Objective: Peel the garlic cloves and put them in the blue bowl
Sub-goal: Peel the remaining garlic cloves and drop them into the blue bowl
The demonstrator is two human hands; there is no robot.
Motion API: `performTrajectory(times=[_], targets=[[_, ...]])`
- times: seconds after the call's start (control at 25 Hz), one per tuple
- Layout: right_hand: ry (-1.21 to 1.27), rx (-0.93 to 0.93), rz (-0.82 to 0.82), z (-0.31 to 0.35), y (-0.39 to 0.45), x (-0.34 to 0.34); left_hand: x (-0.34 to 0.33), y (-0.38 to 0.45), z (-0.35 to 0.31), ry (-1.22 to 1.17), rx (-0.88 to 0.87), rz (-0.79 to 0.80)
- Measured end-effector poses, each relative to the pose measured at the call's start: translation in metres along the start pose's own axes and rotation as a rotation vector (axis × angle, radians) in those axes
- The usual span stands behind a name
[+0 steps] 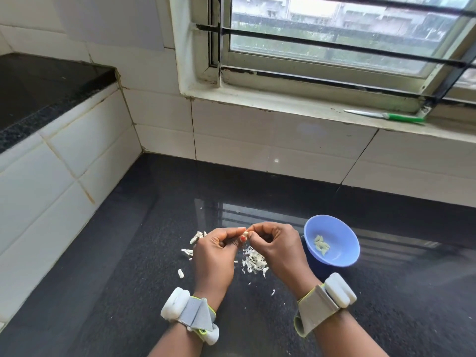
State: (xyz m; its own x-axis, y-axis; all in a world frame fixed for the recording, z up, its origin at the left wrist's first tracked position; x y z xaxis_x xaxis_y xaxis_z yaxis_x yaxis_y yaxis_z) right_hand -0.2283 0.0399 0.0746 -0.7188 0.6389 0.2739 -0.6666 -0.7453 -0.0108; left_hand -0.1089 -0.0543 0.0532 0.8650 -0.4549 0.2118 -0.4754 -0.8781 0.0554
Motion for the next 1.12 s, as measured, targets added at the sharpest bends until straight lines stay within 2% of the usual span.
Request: performTrajectory(times=[0.28,0.48,0.56,0.64,0.72,0.8,0.88,1.0,1.08,1.12], targets=[[0.006,-0.019,0.008,-0.004,0.001,-0.003,0.000,-0.003,-0.002,0.044,-0.074,-0.036],[-0.120,0.060,0.008,0.004,-0.001,0.000,-0.009,-0.003,0.013,-0.145,0.132,0.027],[-0.118,0.035,-0.001,0.003,0.001,0.001,-0.015,0.000,0.015,-0.236,0.190,0.091],[-0.139,0.013,-0.022,0.002,0.000,0.002,-0.016,0.000,0.008,-0.190,0.114,0.135],[-0.166,-0.006,-0.030,0.003,0.000,0.001,-0.010,0.000,-0.006,0.032,-0.083,0.099],[-0.148,-0.057,-0.024,0.000,0.000,-0.002,-0.007,-0.001,-0.008,0.139,-0.164,0.043],[-0.003,-0.143,-0.021,-0.009,0.001,-0.003,-0.012,-0.002,0.001,-0.037,-0.021,0.054],[0.276,-0.274,0.005,-0.024,-0.002,-0.010,-0.028,-0.009,0.019,-0.477,0.285,0.074],[0.297,-0.317,-0.025,-0.031,-0.004,-0.005,-0.032,-0.012,0.023,-0.642,0.374,0.064],[0.216,-0.317,-0.057,-0.035,-0.004,0.001,-0.030,-0.012,0.024,-0.670,0.386,0.056]])
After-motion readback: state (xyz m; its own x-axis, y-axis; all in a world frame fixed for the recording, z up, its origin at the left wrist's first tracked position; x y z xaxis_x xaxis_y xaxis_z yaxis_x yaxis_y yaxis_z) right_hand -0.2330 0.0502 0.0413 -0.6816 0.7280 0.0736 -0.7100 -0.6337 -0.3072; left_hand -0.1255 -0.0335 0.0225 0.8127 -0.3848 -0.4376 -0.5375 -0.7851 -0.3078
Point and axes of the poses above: each hand's wrist, its own y-axis towards the middle knuckle, its own x-axis out of the back of the hand, z = x × y, the point moved 9 cm from there along y, towards the middle knuckle, and after that the axes turned 7 degrees about y, right-handed, at the moved point
